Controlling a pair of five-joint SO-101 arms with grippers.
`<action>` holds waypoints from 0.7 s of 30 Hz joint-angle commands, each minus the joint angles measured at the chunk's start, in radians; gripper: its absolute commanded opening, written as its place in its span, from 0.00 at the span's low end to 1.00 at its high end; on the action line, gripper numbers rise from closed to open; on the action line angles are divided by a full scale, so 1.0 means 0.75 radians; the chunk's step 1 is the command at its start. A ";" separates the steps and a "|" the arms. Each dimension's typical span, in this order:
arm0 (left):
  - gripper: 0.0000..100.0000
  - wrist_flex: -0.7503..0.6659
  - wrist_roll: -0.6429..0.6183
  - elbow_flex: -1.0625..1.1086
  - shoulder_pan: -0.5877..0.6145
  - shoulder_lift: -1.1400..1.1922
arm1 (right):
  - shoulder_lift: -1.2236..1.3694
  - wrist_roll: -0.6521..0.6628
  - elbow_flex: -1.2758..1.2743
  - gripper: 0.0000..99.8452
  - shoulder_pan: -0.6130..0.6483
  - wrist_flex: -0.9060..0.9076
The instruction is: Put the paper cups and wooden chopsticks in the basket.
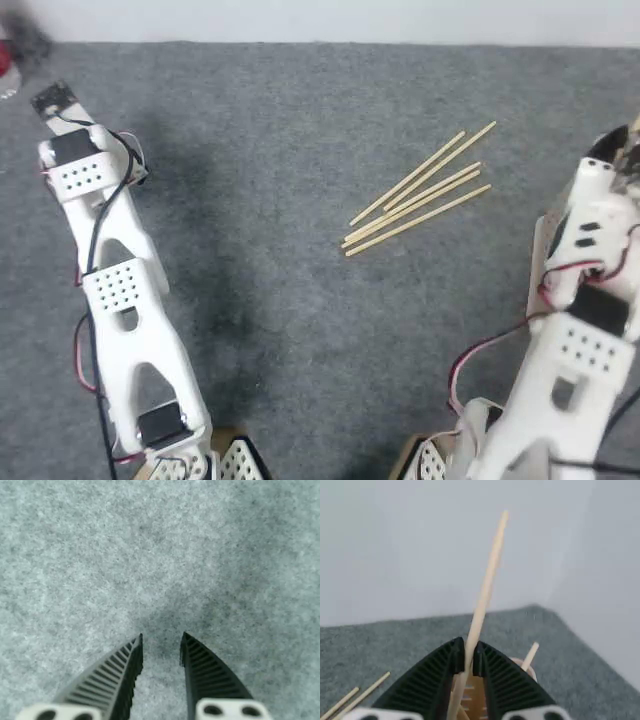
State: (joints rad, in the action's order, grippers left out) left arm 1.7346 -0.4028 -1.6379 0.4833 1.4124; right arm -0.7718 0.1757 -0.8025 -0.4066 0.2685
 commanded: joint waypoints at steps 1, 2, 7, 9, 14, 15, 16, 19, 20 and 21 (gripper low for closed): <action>0.12 0.029 -0.002 -0.040 -0.010 -0.027 | 0.021 -0.025 0.090 0.01 -0.038 -0.046; 0.12 0.027 -0.002 -0.040 -0.010 -0.027 | 0.015 -0.025 0.094 0.01 -0.038 -0.052; 0.12 0.027 -0.002 -0.040 -0.010 -0.027 | 0.007 -0.025 0.096 0.01 -0.032 -0.191; 0.12 0.027 -0.002 -0.040 -0.010 -0.027 | -0.015 -0.025 0.143 0.01 -0.030 -0.177; 0.12 0.027 -0.002 -0.042 -0.010 -0.027 | -0.087 -0.035 0.323 0.01 -0.030 -0.024; 0.12 0.027 -0.002 -0.042 -0.010 -0.027 | -0.091 -0.035 0.354 0.01 -0.030 -0.028; 0.12 0.027 -0.002 -0.042 -0.010 -0.027 | -0.091 -0.033 0.389 0.01 -0.030 -0.032; 0.12 0.027 -0.002 -0.040 -0.010 -0.027 | -0.054 -0.025 0.454 0.01 -0.040 -0.116; 0.12 0.027 -0.002 -0.040 -0.010 -0.027 | -0.032 -0.023 0.460 0.01 -0.046 -0.159; 0.12 0.027 -0.002 -0.040 -0.010 -0.027 | -0.009 -0.023 0.456 0.01 -0.069 -0.206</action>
State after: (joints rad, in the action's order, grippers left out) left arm 1.7346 -0.4028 -1.6379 0.4833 1.4124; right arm -0.8055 0.1619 -0.5263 -0.4250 0.1918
